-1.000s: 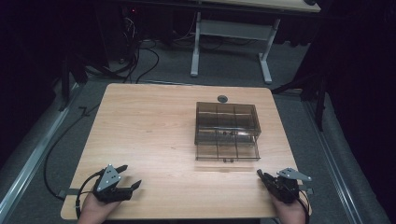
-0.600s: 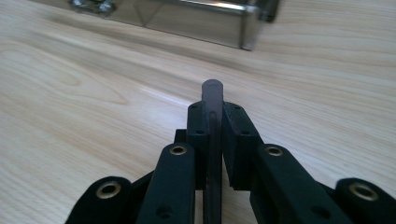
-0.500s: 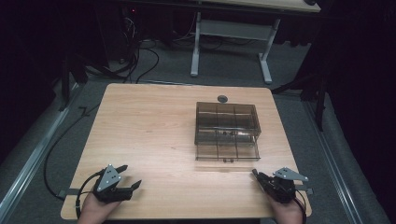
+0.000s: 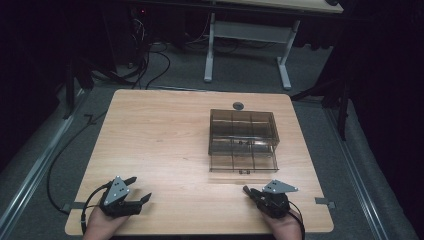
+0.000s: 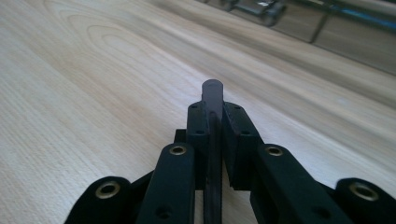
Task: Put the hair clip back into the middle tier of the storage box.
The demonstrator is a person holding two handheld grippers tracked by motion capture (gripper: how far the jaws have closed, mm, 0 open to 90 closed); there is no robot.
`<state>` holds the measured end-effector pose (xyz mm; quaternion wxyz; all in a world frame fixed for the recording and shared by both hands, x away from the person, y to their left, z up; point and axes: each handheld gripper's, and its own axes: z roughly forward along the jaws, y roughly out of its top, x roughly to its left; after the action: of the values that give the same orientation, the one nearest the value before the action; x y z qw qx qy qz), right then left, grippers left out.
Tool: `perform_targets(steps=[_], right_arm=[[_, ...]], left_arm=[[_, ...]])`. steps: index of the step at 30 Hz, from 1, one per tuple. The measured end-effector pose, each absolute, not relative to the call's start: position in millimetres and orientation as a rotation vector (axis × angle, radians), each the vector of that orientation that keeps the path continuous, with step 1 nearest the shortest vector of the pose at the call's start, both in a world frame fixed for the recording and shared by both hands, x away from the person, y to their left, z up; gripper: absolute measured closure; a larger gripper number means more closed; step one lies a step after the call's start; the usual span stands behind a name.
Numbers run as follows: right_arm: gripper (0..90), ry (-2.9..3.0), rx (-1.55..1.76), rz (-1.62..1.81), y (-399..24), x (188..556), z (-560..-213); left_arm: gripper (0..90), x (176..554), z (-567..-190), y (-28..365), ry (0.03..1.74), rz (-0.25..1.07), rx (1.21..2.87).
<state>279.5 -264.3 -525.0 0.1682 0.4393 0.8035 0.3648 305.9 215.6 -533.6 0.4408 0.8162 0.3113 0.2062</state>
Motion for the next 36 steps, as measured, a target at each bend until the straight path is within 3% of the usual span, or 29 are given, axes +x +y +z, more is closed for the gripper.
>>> perform_targets(steps=[5,8,20,36], right_arm=[[81.1,2.298,1.261,1.047,-263.1,280.6,-527.2],[76.2,2.297,1.251,1.055,-263.1,279.2,-526.9],[80.3,2.241,1.363,0.979,-292.9,286.3,-515.1],[80.9,2.444,1.486,0.710,-289.5,315.2,-491.1]], left_arm=[[22.2,305.8,-533.5,215.8,0.771,0.513,2.027],[22.2,305.7,-533.5,215.7,0.774,0.515,2.026],[22.2,305.8,-533.4,216.7,0.776,0.514,2.018],[22.1,304.3,-533.2,217.4,0.749,0.499,2.018]])
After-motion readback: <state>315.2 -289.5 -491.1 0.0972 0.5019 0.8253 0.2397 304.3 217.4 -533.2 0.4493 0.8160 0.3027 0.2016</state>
